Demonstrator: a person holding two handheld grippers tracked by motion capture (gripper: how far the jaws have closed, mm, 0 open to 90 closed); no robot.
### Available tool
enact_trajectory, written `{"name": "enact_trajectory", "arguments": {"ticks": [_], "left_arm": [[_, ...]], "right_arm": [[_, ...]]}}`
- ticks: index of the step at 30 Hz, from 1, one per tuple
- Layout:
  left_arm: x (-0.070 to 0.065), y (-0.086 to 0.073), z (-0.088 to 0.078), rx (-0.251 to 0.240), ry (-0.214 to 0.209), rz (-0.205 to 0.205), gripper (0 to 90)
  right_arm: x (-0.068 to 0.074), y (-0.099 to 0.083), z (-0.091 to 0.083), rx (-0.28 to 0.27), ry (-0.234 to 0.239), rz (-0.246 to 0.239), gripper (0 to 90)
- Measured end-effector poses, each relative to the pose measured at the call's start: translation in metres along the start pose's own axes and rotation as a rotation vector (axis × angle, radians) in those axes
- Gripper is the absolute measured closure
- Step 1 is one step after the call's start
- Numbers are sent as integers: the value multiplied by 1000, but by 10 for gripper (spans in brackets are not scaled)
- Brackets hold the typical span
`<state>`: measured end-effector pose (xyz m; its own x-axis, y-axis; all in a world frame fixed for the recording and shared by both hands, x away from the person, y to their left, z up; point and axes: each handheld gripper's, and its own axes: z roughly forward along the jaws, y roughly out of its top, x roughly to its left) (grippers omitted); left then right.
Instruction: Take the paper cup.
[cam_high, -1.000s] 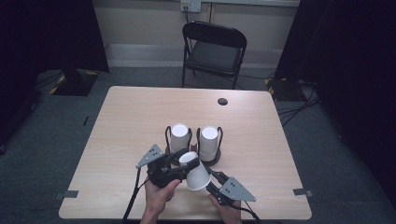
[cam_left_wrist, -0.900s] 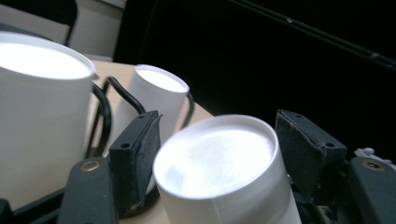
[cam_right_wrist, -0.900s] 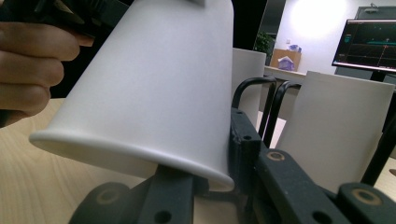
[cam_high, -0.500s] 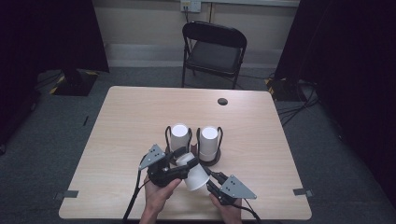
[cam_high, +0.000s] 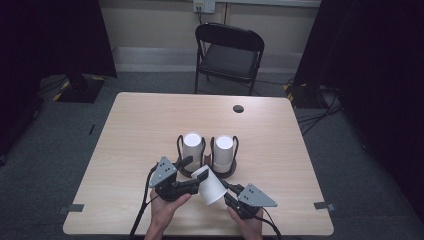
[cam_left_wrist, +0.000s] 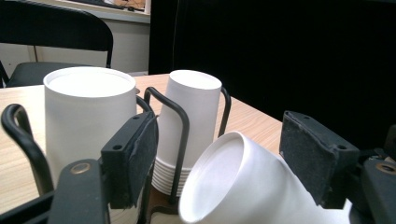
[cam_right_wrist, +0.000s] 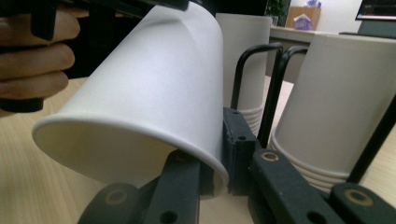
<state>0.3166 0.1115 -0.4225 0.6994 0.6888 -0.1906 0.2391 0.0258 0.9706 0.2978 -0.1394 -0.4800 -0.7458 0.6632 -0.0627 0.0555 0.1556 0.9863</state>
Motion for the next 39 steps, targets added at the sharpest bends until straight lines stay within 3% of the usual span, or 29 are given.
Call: {"name": "enact_trajectory", "arguments": {"ticks": [6,11,15,20,23,28,30,33,36,39], "left_arm": [[7,-4,-5,2,11,-7,260],[11,-10,-8,14,44,36,228],[13,-14,-11,20,43,79,218],[15,-21,-12,27,49,100,202],[16,-25,-13,41,19,131,194],[14,-28,-12,72,22,178,175],[13,-30,-10,106,7,208,157],[9,-33,-8,123,18,261,157],[6,-35,-6,136,9,286,159],[3,-37,-4,155,-22,313,179]], "right_arm": [[-5,1,-2,48,13,48,847],[-10,2,-3,113,18,94,847],[-13,3,-4,132,22,105,847],[-19,5,-5,195,43,127,847],[-22,7,-5,237,55,132,847],[-25,10,-5,292,68,135,846],[-28,13,-6,314,81,132,845],[-31,15,-7,332,78,135,845],[-35,19,-6,378,74,135,845],[-38,23,-6,419,90,135,845]]}}
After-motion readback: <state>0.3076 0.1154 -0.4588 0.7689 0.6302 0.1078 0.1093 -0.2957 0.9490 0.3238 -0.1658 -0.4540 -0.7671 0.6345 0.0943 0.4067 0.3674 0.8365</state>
